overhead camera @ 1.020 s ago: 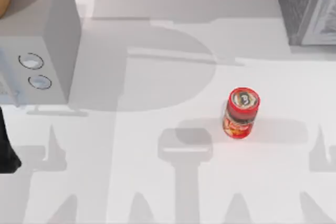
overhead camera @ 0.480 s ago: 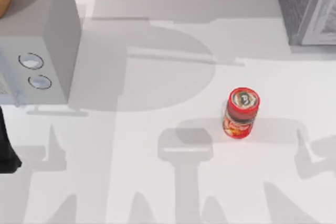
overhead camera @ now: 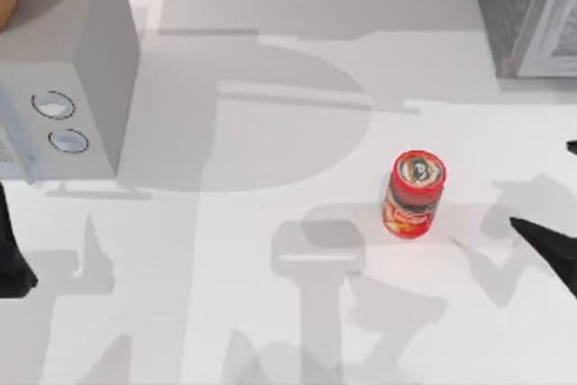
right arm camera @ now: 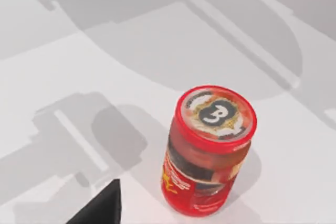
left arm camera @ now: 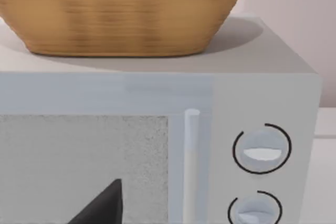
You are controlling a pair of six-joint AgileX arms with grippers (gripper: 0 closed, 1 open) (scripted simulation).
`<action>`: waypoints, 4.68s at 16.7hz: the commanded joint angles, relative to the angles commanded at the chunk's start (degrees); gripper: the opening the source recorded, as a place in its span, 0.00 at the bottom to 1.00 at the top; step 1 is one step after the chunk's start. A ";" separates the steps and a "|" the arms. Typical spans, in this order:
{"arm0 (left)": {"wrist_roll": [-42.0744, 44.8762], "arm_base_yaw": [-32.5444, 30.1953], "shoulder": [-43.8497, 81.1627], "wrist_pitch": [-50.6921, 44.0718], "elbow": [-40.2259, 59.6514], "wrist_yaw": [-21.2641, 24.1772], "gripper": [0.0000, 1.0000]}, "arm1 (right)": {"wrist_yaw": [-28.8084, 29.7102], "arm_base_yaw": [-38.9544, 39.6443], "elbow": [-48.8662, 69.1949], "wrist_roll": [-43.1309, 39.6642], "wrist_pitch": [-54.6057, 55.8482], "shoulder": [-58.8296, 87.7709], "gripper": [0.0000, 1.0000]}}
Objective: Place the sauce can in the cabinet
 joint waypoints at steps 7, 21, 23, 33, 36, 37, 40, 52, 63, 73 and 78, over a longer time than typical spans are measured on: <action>0.00 0.00 0.00 0.00 0.00 0.00 1.00 | -25.89 -1.45 17.63 -22.91 -0.76 39.79 1.00; 0.00 0.00 0.00 0.00 0.00 0.00 1.00 | -50.23 -3.63 37.53 -48.67 0.57 84.11 1.00; 0.00 0.00 0.00 0.00 0.00 0.00 1.00 | -50.23 -3.63 37.53 -48.67 0.57 84.11 1.00; 0.00 0.00 0.00 0.00 0.00 0.00 1.00 | -50.45 -4.07 37.32 -35.69 17.04 87.40 1.00; 0.00 0.00 0.00 0.00 0.00 0.00 1.00 | -50.52 -4.32 36.70 -24.70 31.19 89.92 1.00; 0.00 0.00 0.00 0.00 0.00 0.00 1.00 | -50.45 -4.31 36.39 -20.59 36.44 90.75 1.00; 0.00 0.00 0.00 0.00 0.00 0.00 1.00 | -49.74 -3.74 35.20 -7.54 52.88 92.98 1.00; 0.00 0.00 0.00 0.00 0.00 0.00 1.00 | -40.12 5.51 29.73 31.94 100.81 95.94 1.00; 0.00 0.00 0.00 0.00 0.00 0.00 1.00 | -39.73 5.89 29.56 32.83 101.82 95.91 0.62; 0.00 0.00 0.00 0.00 0.00 0.00 1.00 | -39.73 5.89 29.56 32.83 101.82 95.91 0.00; 0.00 0.00 0.00 0.00 0.00 0.00 1.00 | -39.73 5.89 29.56 32.83 101.82 95.91 0.00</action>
